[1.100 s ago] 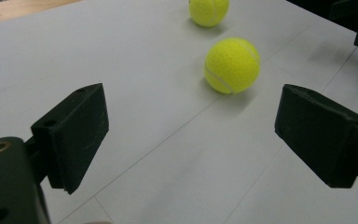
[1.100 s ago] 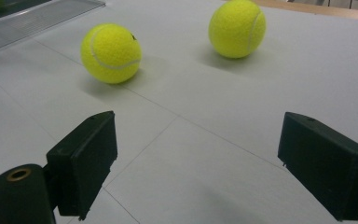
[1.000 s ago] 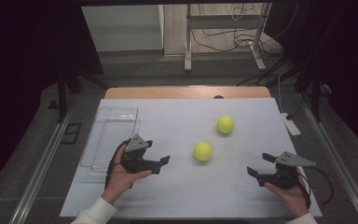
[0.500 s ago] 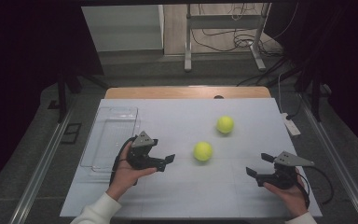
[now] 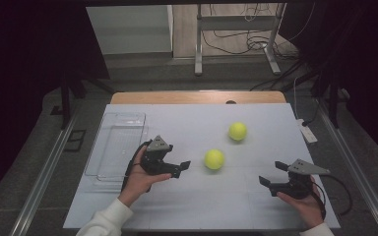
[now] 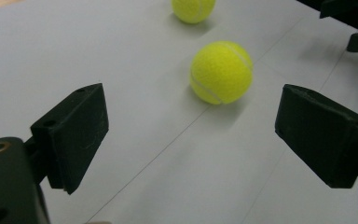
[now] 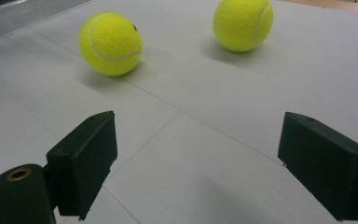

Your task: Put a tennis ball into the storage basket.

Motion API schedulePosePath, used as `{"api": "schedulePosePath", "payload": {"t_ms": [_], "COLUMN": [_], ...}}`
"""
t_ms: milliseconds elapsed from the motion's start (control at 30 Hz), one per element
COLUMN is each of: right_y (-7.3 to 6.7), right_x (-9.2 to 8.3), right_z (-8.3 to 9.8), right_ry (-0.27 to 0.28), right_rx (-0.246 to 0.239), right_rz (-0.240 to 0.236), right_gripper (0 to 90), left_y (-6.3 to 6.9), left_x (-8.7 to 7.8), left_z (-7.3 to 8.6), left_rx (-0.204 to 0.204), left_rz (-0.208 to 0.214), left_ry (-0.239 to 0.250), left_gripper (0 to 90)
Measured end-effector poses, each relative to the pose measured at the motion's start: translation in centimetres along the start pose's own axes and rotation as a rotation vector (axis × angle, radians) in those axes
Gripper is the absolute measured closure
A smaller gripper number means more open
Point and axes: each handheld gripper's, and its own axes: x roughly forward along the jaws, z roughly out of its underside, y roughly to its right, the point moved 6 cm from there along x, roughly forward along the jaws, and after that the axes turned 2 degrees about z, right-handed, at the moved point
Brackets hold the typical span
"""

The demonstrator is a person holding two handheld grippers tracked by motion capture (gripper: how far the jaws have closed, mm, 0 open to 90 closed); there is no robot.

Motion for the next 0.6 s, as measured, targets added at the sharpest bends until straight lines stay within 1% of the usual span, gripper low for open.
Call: {"api": "schedulePosePath", "payload": {"t_ms": [33,167,233,433,600], "right_y": [0.0,0.1,0.1,0.2,0.2], "right_x": [0.0,0.0,-0.1,0.0,0.0], "right_z": [0.0,0.1,0.0,0.0,0.0], "right_ry": [0.002,-0.005,0.003,0.0,-0.001], "right_rx": [0.0,-0.003,0.004,0.0,0.0], "right_rz": [0.0,0.0,0.001,0.003,0.005], "right_gripper": [12.3,12.3,12.3,12.3,12.3], "left_y": [0.0,0.0,0.1,0.6,0.8], "left_x": [0.1,0.4,0.6,1.0,1.3], "left_z": [-0.1,-0.3,-0.4,-1.0,-1.4], "left_rx": [0.009,0.013,0.015,0.036,0.043], "left_rz": [-0.001,-0.004,-0.006,0.002,0.011], "left_ry": [-0.004,-0.007,-0.011,-0.013,-0.015], "left_gripper": [10.7,10.7,10.7,10.7,10.7]}}
